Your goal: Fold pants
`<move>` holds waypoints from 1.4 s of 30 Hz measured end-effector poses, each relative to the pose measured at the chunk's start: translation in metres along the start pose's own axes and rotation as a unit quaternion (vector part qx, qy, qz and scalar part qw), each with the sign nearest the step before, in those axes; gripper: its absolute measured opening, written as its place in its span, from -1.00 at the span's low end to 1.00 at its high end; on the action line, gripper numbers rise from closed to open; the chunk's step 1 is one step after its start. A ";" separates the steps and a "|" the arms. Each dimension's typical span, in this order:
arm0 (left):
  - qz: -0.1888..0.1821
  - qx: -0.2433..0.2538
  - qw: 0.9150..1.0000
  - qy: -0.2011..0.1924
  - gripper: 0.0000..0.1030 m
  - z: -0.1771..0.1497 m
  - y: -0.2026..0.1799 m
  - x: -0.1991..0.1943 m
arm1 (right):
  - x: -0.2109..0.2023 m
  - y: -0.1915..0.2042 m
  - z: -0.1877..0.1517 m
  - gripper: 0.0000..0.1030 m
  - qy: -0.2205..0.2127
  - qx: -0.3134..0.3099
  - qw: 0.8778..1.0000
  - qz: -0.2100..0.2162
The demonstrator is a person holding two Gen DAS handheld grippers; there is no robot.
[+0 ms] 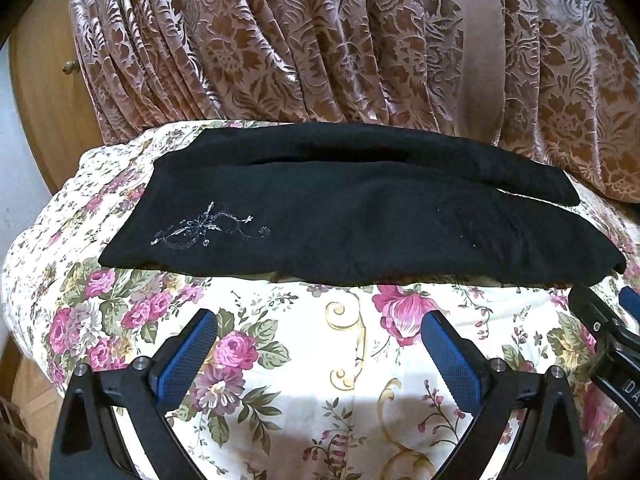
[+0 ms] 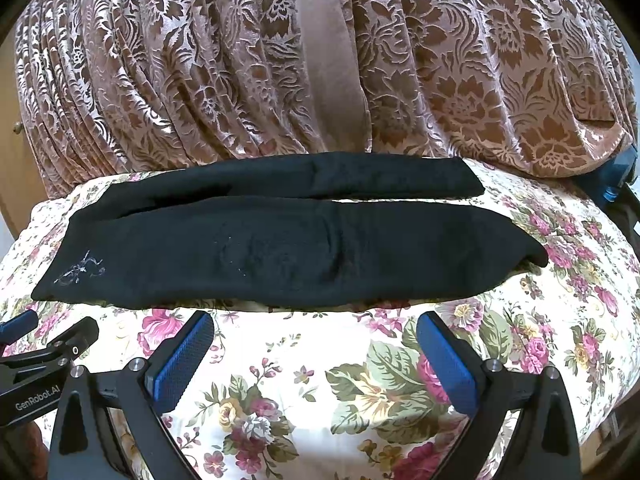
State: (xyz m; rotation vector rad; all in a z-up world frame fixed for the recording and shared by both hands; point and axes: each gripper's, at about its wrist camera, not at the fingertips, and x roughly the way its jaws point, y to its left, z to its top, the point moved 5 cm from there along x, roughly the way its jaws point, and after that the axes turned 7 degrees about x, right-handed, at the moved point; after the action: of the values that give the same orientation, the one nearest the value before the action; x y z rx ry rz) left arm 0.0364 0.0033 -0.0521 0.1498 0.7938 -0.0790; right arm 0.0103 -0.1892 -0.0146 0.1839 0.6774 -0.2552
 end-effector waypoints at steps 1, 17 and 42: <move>-0.002 0.000 1.000 0.001 0.99 0.000 0.000 0.000 | 0.000 0.000 0.000 1.00 0.001 0.000 1.000 0.000; -0.008 -0.001 1.000 0.012 0.99 -0.003 -0.002 0.005 | 0.001 0.000 -0.001 1.00 0.002 -0.002 1.000 0.011; -0.246 -0.255 0.932 0.079 0.99 -0.030 0.048 0.052 | -0.003 0.001 0.009 0.99 -0.026 -0.016 0.997 0.074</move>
State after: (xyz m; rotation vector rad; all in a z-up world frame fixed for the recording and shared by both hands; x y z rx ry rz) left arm 0.0580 0.0547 -0.1049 -0.5477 0.9743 -0.3328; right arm 0.0140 -0.1905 -0.0059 0.1951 0.6133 -0.1068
